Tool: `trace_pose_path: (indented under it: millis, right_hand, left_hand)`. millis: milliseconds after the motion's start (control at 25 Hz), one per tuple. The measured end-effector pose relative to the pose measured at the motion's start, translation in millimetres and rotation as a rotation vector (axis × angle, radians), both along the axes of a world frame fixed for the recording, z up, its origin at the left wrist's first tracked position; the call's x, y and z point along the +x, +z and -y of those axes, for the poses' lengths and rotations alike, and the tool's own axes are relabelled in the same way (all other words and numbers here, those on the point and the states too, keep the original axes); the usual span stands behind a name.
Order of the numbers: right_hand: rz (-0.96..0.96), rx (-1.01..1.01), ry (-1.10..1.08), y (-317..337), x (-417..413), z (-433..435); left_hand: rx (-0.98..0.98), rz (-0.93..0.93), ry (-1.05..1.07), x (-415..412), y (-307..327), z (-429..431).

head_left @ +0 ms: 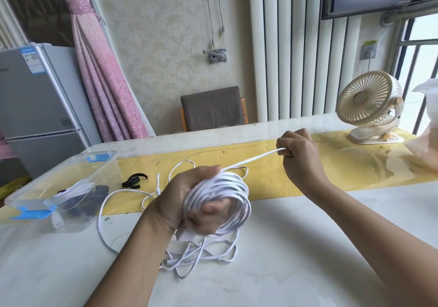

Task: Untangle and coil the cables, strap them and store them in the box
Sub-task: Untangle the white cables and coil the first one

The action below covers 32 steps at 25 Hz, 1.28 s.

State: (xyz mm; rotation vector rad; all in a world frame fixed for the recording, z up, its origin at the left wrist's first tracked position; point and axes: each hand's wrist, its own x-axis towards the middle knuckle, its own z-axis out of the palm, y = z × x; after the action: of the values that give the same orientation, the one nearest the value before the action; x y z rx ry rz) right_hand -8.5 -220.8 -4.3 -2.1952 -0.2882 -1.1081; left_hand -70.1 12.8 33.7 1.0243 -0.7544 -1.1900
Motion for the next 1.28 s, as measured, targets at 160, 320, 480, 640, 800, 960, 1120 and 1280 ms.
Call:
trace_pose_path:
  millis: [160,320,480,640,800,960,1120,1280]
  right_hand:
    - [0.025,-0.182,0.004,-6,-1,-3]
    - [0.038,-0.277,0.035,-8,-4,-9]
    - [-0.066,-0.046,-0.043,-6,-1,-4]
    - [-0.106,0.160,-0.129,5,-3,4]
    - [-0.172,0.266,-0.114,9,-8,1]
    - [-0.232,0.193,-0.089,2,-5,-4]
    - [-0.326,-0.033,-0.024,-12,-6,-12]
    - [-0.457,-0.366,0.025,-24,-6,-19]
  left_hand:
    - [-0.370,-0.093,0.065,1,12,-11]
    - [-0.409,-0.118,0.234,14,14,-28]
    - [-0.096,-0.122,0.232,13,7,-41]
    - [0.566,0.281,0.497,-4,4,-46]
    - [0.558,0.262,0.498,-2,5,-44]
    - [0.200,0.051,0.361,8,6,-47]
    - [-0.406,-0.130,0.200,12,9,-41]
    - [-0.878,-0.356,0.294,15,11,-52]
